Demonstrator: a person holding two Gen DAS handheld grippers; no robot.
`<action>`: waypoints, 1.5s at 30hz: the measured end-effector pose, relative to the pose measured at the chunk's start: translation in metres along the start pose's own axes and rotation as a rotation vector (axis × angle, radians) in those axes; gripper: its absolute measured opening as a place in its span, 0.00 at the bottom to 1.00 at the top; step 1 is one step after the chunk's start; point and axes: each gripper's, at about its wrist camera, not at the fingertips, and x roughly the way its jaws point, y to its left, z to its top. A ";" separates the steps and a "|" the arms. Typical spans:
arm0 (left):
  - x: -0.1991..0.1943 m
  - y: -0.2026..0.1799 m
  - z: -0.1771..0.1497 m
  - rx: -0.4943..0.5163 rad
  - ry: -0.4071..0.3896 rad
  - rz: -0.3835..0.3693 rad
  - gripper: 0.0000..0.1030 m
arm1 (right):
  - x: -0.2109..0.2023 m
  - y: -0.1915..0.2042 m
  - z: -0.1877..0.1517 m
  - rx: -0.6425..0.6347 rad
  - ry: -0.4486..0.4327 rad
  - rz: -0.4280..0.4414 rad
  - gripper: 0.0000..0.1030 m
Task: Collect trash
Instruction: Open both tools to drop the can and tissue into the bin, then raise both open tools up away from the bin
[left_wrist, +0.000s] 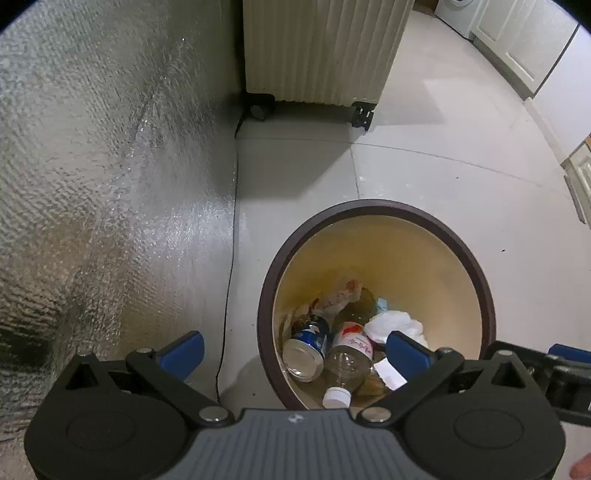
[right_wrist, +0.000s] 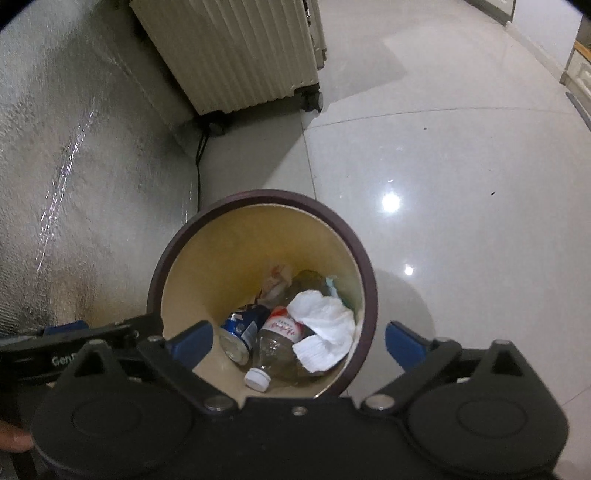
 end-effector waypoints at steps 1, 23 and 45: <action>-0.003 0.000 -0.001 -0.002 -0.005 -0.004 1.00 | 0.000 0.001 0.001 -0.004 -0.006 -0.001 1.00; -0.120 -0.002 -0.019 0.047 -0.117 -0.006 1.00 | -0.109 0.004 -0.021 -0.039 -0.108 -0.067 1.00; -0.333 -0.031 -0.076 0.147 -0.337 -0.052 1.00 | -0.327 0.019 -0.074 -0.030 -0.339 -0.089 1.00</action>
